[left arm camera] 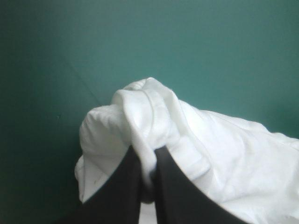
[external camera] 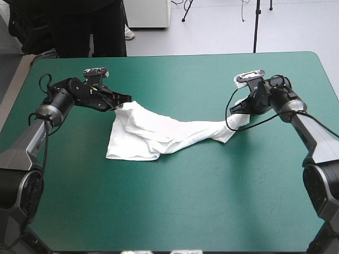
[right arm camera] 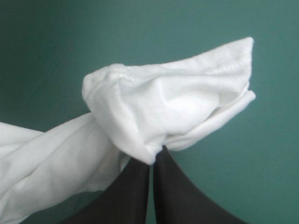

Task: Fold the cloth

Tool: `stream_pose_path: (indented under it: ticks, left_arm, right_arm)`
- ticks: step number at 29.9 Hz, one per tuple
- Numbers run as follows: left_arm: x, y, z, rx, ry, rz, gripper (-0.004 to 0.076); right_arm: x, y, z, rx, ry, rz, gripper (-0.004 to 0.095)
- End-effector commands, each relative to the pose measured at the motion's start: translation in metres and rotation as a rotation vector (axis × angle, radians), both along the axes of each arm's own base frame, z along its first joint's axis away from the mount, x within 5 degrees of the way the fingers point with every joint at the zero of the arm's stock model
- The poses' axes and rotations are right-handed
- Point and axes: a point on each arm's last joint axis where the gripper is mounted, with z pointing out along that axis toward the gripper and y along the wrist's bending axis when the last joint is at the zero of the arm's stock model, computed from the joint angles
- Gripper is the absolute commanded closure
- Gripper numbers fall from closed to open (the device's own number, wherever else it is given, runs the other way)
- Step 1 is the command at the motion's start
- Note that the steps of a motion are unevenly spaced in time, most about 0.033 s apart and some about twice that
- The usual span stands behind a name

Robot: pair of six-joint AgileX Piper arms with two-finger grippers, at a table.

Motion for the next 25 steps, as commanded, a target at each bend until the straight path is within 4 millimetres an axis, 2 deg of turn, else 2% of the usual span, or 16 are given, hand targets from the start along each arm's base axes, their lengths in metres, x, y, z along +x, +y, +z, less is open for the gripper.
stream_pose_path:
  ticks: [1, 4, 6, 8, 9, 15, 21, 25]
  left_arm:
    - [-0.003, -0.001, 0.033, -0.023, -0.127, -0.003, 0.0624]
    - [-0.003, -0.002, 0.040, -0.004, -0.150, -0.041, 0.0419]
    - [-0.003, -0.003, 0.048, -0.005, -0.154, -0.054, 0.0279]
    - [-0.006, -0.004, 0.060, -0.006, -0.136, -0.088, 0.0170]
    - [-0.009, -0.005, 0.066, -0.001, -0.119, -0.111, 0.0147]
    - [-0.029, -0.004, 0.098, 0.053, 0.005, -0.224, 0.0136]
    - [-0.063, 0.010, 0.120, 0.151, 0.001, -0.137, 0.0136]
    - [-0.088, 0.016, 0.127, 0.150, 0.000, -0.089, 0.0137]
  right_arm:
    - [0.004, -0.003, 0.026, -0.002, -0.091, -0.006, 0.0723]
    - [0.004, -0.005, 0.030, -0.015, -0.088, -0.008, 0.0463]
    - [0.003, -0.007, 0.036, -0.034, -0.071, -0.030, 0.0336]
    - [0.000, -0.012, 0.046, -0.051, -0.053, -0.064, 0.0265]
    - [-0.001, -0.015, 0.051, -0.051, -0.048, -0.080, 0.0259]
    - [-0.024, -0.039, 0.092, -0.040, -0.112, -0.143, 0.0259]
    - [-0.058, -0.063, 0.132, -0.031, -0.186, -0.213, 0.0260]
    - [-0.077, -0.065, 0.152, -0.023, -0.238, -0.221, 0.0260]
